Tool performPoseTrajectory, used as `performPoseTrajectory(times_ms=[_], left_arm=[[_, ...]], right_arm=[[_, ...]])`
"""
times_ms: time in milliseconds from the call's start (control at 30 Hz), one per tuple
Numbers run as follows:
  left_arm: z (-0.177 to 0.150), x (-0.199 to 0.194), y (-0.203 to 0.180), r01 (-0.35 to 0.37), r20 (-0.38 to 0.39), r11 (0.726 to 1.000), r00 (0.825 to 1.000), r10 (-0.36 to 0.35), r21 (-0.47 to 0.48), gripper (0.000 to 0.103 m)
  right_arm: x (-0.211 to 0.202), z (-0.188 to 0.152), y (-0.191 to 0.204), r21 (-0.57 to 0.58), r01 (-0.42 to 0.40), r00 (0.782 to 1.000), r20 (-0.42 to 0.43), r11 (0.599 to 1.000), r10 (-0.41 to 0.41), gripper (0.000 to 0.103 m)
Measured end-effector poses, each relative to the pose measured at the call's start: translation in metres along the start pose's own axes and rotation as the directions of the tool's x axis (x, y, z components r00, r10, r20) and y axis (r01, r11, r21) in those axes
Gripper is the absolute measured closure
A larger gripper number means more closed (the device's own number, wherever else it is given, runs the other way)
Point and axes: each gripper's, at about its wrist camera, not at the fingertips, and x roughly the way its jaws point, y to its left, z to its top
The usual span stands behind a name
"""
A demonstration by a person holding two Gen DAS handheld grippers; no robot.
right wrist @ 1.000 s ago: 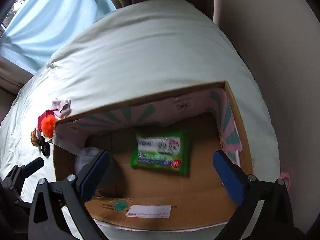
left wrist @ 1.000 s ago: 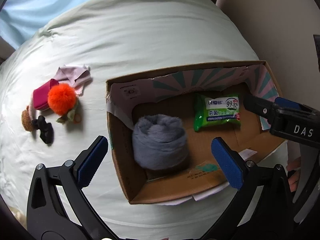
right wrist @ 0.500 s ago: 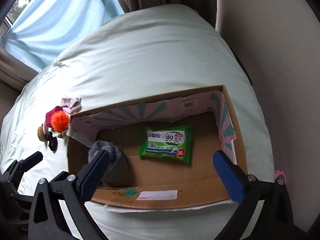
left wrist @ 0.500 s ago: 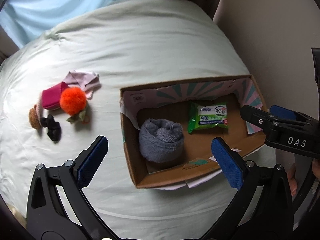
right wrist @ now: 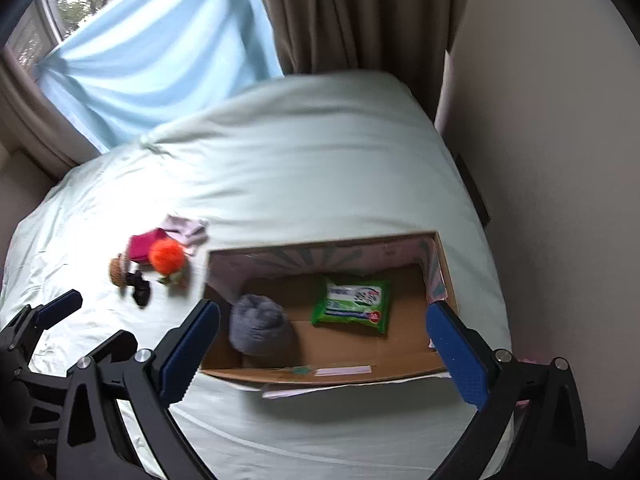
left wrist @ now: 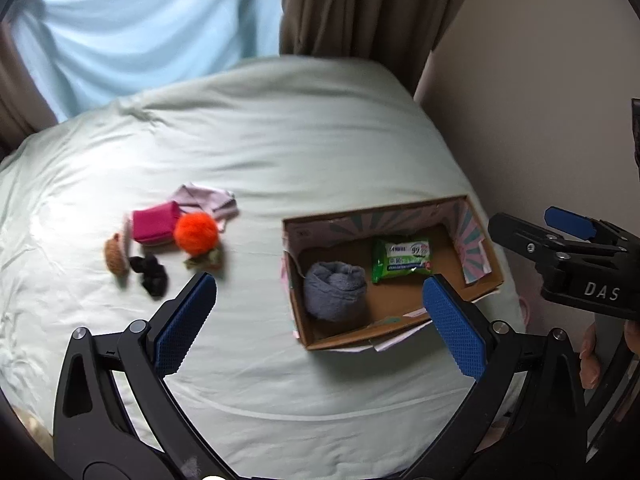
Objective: Organize soft objects
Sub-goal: 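Lift both tools away from the box back toward the remaining items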
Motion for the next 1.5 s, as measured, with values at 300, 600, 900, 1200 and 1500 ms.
performPoseTrajectory(times_ms=[300, 600, 900, 1200, 1500], left_arm=[[-0.017, -0.101, 0.058, -0.041, 0.140, 0.999, 0.989, 0.045, -0.033, 0.000], [-0.042, -0.168, 0.146, -0.082, 0.221, 0.991, 0.970, 0.104, -0.106, 0.000], [-0.053, -0.180, 0.226, -0.117, 0.218, 0.983, 0.965, 0.147, -0.141, 0.000], [-0.048, -0.155, 0.296, -0.107, 0.185, 0.984, 0.974, 0.133, -0.145, 0.000], [-0.035, -0.087, 0.345, -0.069, 0.127, 0.983, 0.988, 0.092, -0.170, 0.001]], right_arm=[[-0.083, -0.010, 0.078, -0.079, -0.037, 0.989, 0.139, 0.996, 0.048, 0.000], [-0.117, -0.031, 0.166, -0.170, -0.071, 0.969, 0.221, 0.983, 0.108, 0.000], [-0.108, -0.038, 0.231, -0.173, -0.082, 0.959, 0.256, 0.981, 0.125, 0.000], [-0.073, -0.032, 0.283, -0.186, -0.069, 0.959, 0.258, 0.980, 0.117, 0.000], [-0.006, -0.010, 0.317, -0.266, -0.078, 0.963, 0.230, 0.961, 0.142, 0.000]])
